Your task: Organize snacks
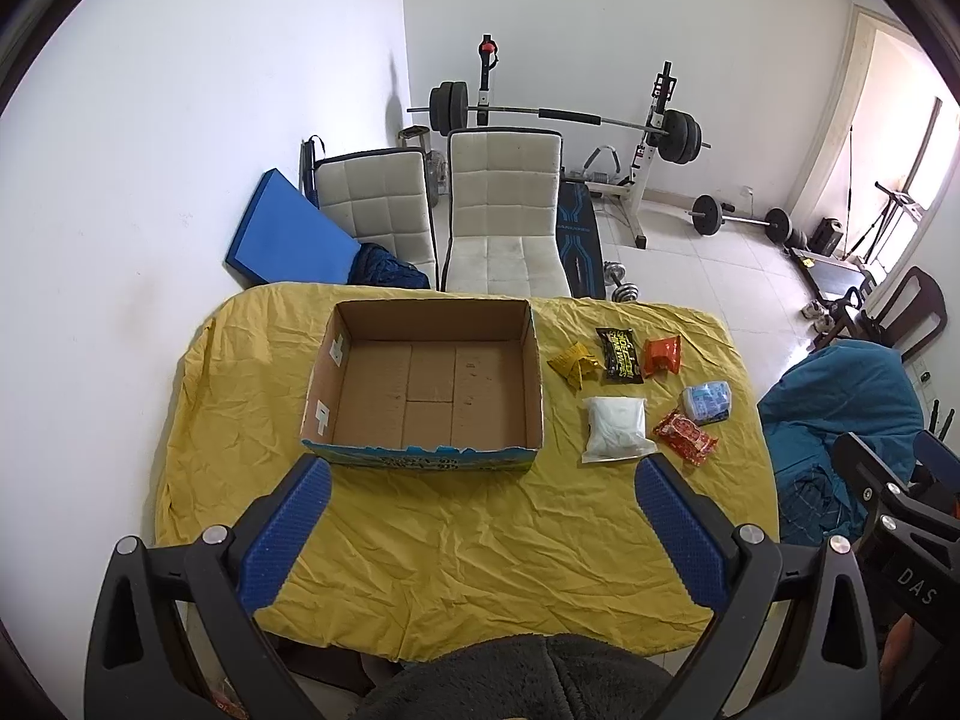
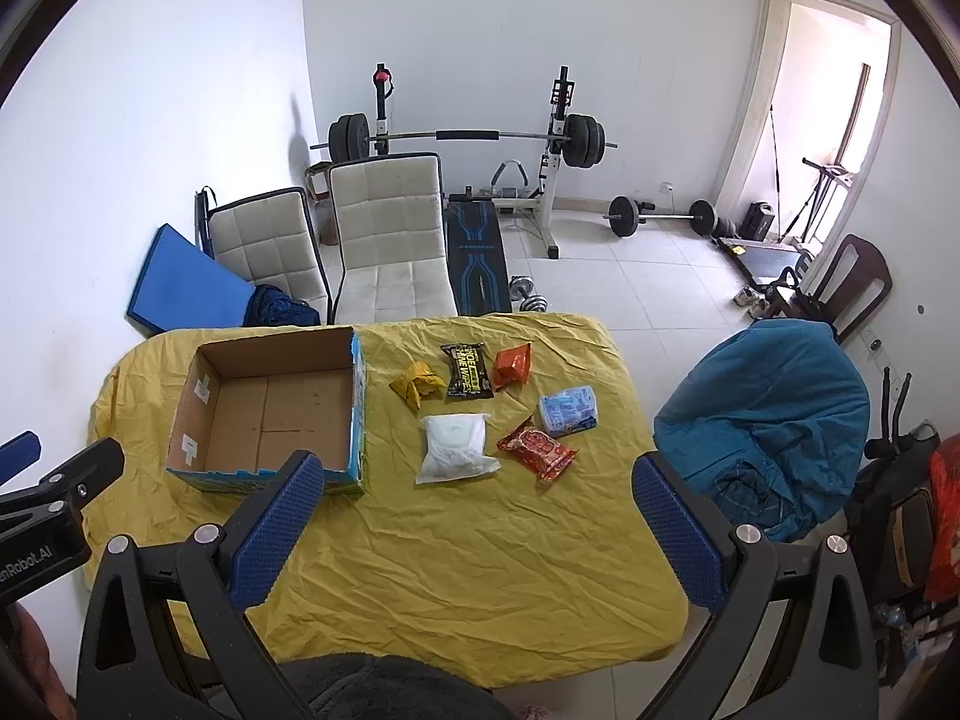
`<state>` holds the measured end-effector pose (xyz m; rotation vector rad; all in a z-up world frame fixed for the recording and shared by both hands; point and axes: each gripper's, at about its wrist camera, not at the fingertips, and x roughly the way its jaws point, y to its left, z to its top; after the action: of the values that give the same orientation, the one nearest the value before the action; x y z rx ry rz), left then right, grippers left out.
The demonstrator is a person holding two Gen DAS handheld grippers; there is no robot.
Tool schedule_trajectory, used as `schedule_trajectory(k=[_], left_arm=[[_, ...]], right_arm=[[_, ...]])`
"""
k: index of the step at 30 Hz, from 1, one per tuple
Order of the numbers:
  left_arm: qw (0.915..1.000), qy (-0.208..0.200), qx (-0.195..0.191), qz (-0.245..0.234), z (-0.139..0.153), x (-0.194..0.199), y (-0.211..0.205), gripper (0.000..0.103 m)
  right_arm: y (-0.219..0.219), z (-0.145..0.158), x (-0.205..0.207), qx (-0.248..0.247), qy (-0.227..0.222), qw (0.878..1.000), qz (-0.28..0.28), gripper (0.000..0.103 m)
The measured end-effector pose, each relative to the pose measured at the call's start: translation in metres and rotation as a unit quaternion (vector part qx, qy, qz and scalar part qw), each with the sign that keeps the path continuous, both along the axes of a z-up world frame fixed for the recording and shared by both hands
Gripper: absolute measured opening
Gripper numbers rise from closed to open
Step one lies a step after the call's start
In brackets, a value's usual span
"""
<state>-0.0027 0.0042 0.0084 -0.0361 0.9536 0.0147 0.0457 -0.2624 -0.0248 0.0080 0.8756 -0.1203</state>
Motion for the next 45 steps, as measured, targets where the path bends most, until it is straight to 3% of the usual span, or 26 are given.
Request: schedule_trajectory(k=[45], left_arm=[[1.0,-0.004,0.002,0.006,-0.0073,-0.0024,-0.0011,0.103]], right_arm=[[0.0077,0.0006,0.0007,-0.003,-0.011,1.0,0.006,0.103]])
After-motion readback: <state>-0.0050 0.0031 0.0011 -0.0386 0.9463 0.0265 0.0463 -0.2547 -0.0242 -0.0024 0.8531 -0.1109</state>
